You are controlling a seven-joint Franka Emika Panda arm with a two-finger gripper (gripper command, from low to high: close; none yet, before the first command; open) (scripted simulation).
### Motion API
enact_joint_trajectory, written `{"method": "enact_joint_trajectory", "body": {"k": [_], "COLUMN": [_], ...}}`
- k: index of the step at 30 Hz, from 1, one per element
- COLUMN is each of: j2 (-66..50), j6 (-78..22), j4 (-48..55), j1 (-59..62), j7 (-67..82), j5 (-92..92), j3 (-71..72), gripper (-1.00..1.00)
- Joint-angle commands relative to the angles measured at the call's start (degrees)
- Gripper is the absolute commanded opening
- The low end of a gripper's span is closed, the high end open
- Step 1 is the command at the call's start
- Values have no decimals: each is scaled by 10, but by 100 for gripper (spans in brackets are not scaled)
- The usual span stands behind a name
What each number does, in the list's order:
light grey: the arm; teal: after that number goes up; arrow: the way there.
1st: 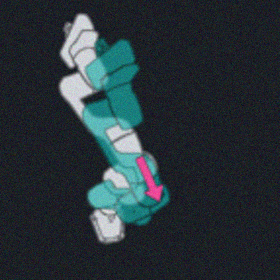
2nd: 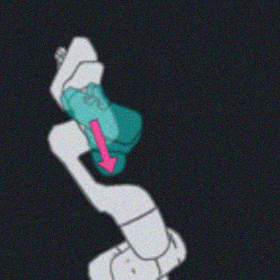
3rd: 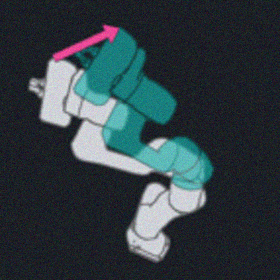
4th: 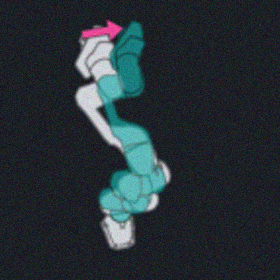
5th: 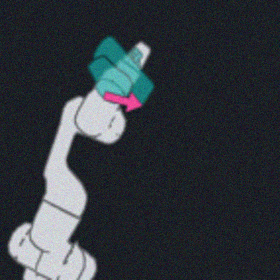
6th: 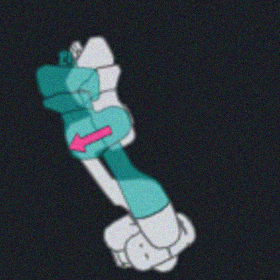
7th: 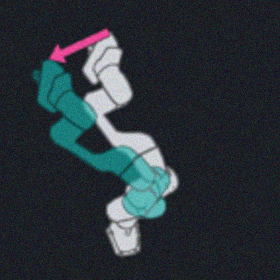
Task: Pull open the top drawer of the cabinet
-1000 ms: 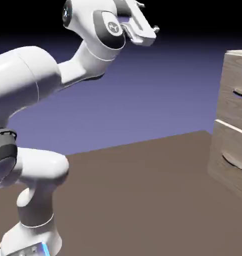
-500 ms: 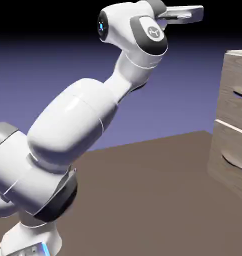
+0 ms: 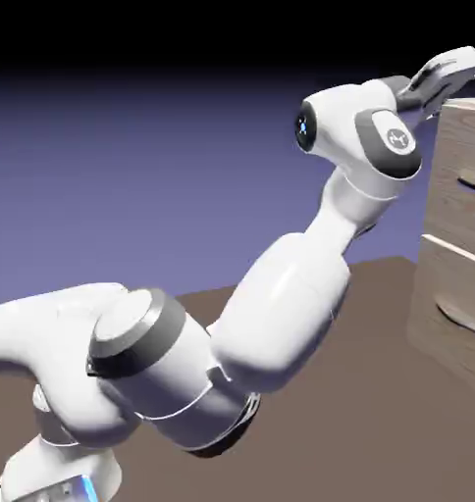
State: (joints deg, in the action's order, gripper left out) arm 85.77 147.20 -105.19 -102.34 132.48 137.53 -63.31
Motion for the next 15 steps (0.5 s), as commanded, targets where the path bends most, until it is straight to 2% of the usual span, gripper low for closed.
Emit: {"method": "enact_joint_trajectory", "body": {"k": [1, 12, 15], "j2": [8, 91, 89], "j6": [-4, -46, -38], "j4": [8, 95, 116], "j1": [-14, -174, -186], "j7": [25, 299, 303], "j5": [20, 235, 234], "j3": [-9, -108, -108], "gripper": [0, 0, 0]}}
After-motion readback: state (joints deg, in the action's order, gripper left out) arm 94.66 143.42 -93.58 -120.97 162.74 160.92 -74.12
